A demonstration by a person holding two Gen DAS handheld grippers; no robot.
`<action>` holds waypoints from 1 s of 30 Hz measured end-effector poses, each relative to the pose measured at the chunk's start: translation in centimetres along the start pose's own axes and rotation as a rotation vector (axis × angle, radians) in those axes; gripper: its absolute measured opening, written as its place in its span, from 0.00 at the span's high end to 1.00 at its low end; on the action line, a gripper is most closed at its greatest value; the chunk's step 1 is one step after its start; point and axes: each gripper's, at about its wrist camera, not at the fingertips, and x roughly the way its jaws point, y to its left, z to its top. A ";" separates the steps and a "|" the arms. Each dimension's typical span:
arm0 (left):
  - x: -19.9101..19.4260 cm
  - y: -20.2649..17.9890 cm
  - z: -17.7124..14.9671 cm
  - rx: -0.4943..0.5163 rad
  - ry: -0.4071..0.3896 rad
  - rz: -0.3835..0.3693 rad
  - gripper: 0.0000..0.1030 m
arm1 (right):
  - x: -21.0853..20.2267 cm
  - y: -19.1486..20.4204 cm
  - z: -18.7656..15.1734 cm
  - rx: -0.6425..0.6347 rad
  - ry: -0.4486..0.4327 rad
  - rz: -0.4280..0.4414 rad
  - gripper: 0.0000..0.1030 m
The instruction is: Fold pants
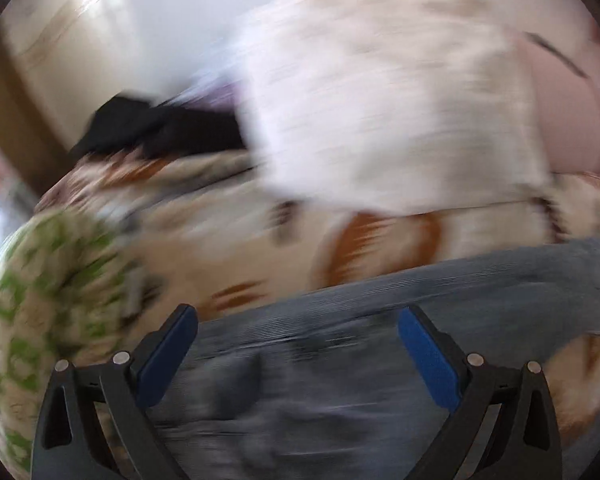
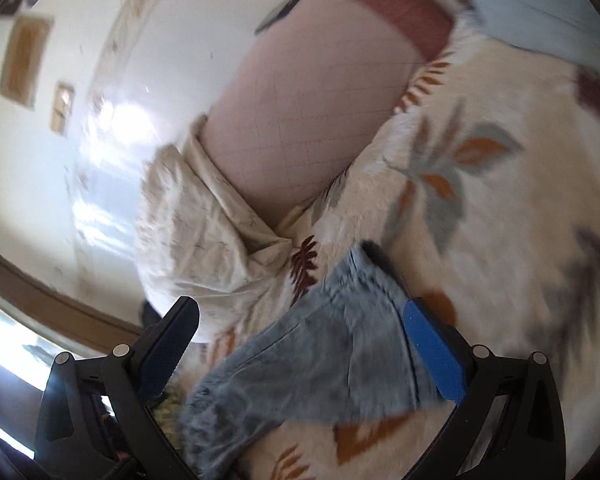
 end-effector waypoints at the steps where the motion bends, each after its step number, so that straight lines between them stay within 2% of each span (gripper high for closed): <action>1: 0.7 2.5 -0.3 -0.033 0.022 0.046 0.01 | 1.3 0.2 0.5 -0.022 0.024 -0.025 0.00; 5: 2.6 10.4 -1.6 -0.200 0.103 0.126 0.01 | 6.6 -0.5 1.8 -0.065 0.102 -0.140 0.00; 7: 3.5 13.0 -2.1 -0.262 0.124 0.169 0.01 | 8.5 -0.8 2.0 -0.092 0.117 -0.197 0.00; 9: 4.5 14.0 -2.3 -0.274 0.146 0.186 0.02 | 10.1 -0.8 2.1 -0.119 0.127 -0.249 0.00; 13: 6.4 13.8 -2.1 -0.216 0.194 0.217 0.02 | 11.5 0.3 1.7 -0.182 0.113 -0.301 0.00; 15: 6.8 13.8 -1.8 -0.230 0.206 0.201 0.02 | 11.5 1.1 1.9 -0.207 0.115 -0.277 0.03; 18: 6.8 13.5 -1.8 -0.217 0.213 0.187 0.02 | 11.9 1.8 2.0 -0.229 0.132 -0.296 0.03; 20: 6.2 13.4 -2.3 -0.250 0.249 0.113 0.03 | 12.1 2.2 2.2 -0.254 0.131 -0.312 0.03; 22: 5.2 13.0 -2.3 -0.277 0.250 0.026 0.03 | 12.1 2.3 2.1 -0.257 0.122 -0.302 0.03; 25: 5.2 12.0 -1.8 -0.237 0.248 0.036 0.03 | 12.2 2.1 1.9 -0.246 0.115 -0.280 0.03; 28: 7.0 12.6 -1.9 -0.282 0.282 0.011 0.04 | 11.8 2.0 2.1 -0.239 0.109 -0.263 0.03; 30: 8.4 12.9 -2.3 -0.317 0.308 -0.024 0.09 | 11.4 2.2 2.5 -0.236 0.109 -0.257 0.03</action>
